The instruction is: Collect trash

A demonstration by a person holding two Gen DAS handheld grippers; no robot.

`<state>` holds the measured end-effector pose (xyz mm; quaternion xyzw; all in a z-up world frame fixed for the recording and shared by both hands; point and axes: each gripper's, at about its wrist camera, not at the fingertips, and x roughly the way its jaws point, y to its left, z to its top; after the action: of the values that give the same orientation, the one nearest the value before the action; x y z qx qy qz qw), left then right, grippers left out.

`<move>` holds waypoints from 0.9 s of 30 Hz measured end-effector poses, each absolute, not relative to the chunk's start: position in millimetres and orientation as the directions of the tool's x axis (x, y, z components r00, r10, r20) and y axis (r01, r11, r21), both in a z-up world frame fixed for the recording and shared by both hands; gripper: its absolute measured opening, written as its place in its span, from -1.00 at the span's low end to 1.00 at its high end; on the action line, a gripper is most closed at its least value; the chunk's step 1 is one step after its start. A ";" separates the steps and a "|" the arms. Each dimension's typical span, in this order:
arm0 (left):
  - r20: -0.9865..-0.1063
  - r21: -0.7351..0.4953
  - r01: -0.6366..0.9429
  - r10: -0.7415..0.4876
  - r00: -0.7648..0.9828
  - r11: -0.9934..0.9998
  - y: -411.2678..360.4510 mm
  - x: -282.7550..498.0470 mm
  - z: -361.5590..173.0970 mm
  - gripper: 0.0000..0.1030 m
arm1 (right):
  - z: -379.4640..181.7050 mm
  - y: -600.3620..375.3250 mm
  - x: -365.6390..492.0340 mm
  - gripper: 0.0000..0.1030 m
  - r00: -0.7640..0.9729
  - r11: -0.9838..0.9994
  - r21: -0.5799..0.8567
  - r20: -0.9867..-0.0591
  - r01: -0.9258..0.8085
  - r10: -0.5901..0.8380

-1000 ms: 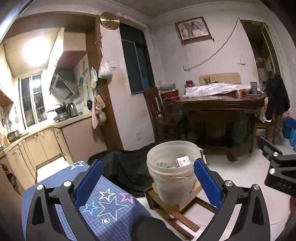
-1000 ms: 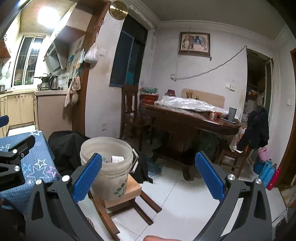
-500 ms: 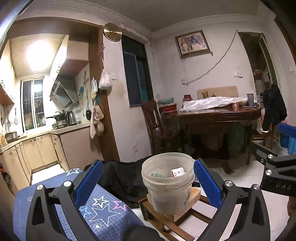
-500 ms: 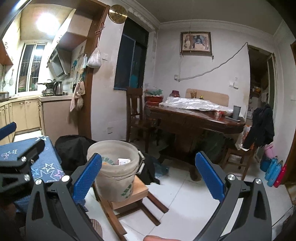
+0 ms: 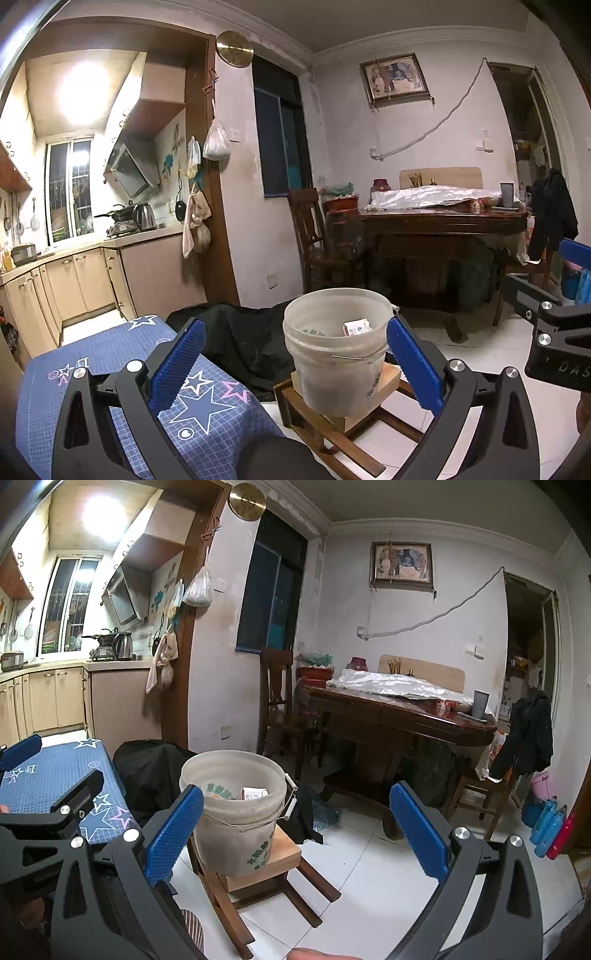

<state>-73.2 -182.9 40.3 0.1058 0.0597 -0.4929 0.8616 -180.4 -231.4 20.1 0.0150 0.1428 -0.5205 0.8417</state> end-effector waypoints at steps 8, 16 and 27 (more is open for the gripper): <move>-0.262 0.133 0.853 -0.812 0.521 0.504 -187.6 -67.4 30.3 0.91 | 10.7 -235.6 -169.0 0.89 0.421 0.480 -0.133 -0.323 0.867 -0.848; -0.293 0.125 0.853 -0.802 0.520 0.507 -190.8 -63.3 26.5 0.91 | 5.2 -233.5 -162.7 0.89 0.418 0.486 -0.146 -0.338 0.862 -0.843; -0.296 0.136 0.850 -0.798 0.525 0.509 -191.9 -65.4 25.0 0.91 | 5.5 -238.0 -166.2 0.89 0.398 0.466 -0.144 -0.342 0.873 -0.851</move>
<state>-65.4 -191.9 25.0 0.1329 0.0980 -0.4774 0.8630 -166.2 -238.0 5.5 0.0289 0.1868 -0.5157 0.8356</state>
